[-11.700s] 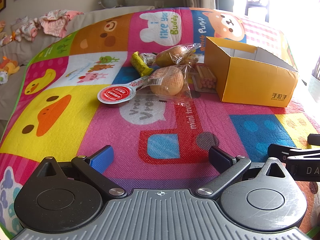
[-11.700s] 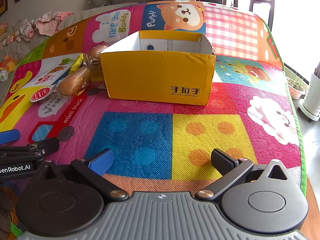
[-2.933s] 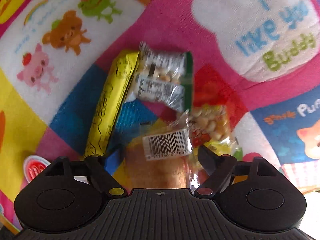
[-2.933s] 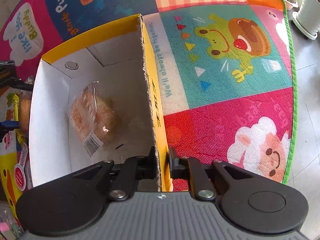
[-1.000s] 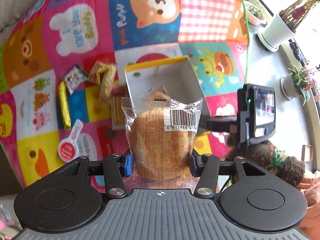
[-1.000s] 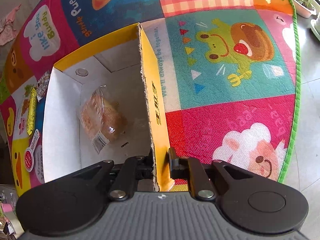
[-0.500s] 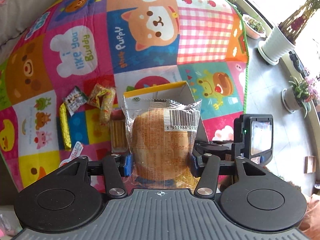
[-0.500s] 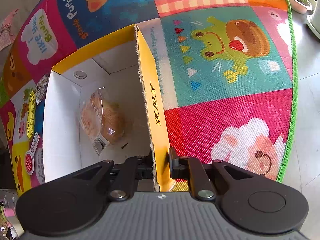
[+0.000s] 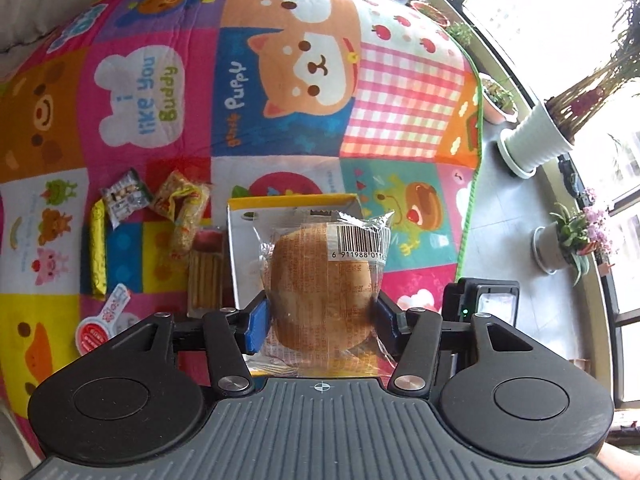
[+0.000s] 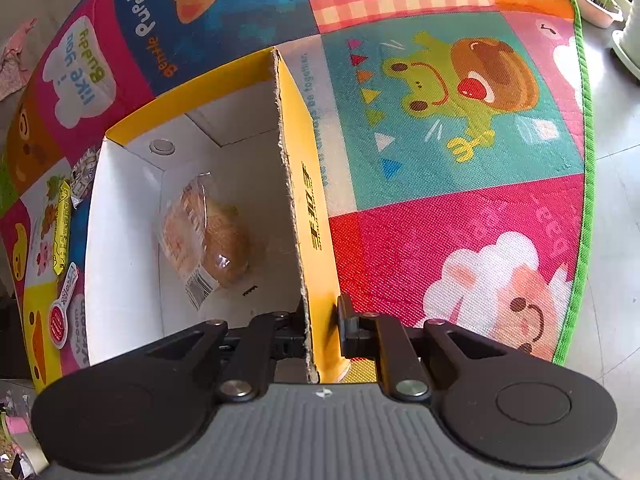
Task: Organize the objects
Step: 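Lower the second bread roll into the box and open the left gripper, then grasp the red-lidded spoon-shaped snack with the left gripper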
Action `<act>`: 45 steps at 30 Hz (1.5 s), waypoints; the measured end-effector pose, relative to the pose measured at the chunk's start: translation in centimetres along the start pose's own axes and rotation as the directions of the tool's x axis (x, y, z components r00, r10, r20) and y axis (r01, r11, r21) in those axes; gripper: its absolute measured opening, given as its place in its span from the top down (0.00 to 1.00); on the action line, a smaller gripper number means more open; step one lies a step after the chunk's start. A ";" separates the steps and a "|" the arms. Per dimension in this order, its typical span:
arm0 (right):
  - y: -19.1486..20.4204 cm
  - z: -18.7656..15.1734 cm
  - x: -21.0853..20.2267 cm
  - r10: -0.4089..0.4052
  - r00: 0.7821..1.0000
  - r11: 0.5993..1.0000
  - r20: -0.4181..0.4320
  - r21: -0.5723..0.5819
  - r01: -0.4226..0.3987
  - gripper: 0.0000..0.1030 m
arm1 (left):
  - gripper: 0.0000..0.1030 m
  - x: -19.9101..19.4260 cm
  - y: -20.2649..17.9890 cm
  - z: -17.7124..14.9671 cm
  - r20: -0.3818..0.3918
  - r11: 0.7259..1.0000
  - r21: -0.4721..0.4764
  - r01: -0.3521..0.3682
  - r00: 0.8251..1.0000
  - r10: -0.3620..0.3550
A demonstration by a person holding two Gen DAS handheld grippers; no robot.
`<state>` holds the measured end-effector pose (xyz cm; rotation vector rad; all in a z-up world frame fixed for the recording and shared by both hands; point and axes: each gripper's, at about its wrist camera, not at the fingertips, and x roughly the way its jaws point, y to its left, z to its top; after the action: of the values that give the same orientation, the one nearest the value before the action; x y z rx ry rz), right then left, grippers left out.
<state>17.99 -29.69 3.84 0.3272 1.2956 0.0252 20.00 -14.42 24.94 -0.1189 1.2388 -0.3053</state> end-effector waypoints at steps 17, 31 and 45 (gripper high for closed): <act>0.0 0.0 0.5 -0.009 1.000 0.998 -0.012 0.065 0.010 0.89 | 0.44 1.6 7.8 -4.0 -0.089 0.982 -0.155 -0.104 0.992 0.091; -0.2 1.2 1.0 -0.053 0.999 0.988 0.009 0.144 0.051 0.88 | 0.44 2.1 17.5 -7.5 -0.131 0.969 -0.126 -0.213 0.972 0.197; 2.7 -0.3 -0.3 -0.164 0.985 0.986 0.051 -0.026 0.165 0.88 | 0.43 9.3 21.3 -9.5 0.060 0.953 0.192 -0.233 0.972 0.226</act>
<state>18.05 -27.10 4.75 0.1930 1.2694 -0.1023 17.29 3.90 8.03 0.1897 1.1652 -0.2206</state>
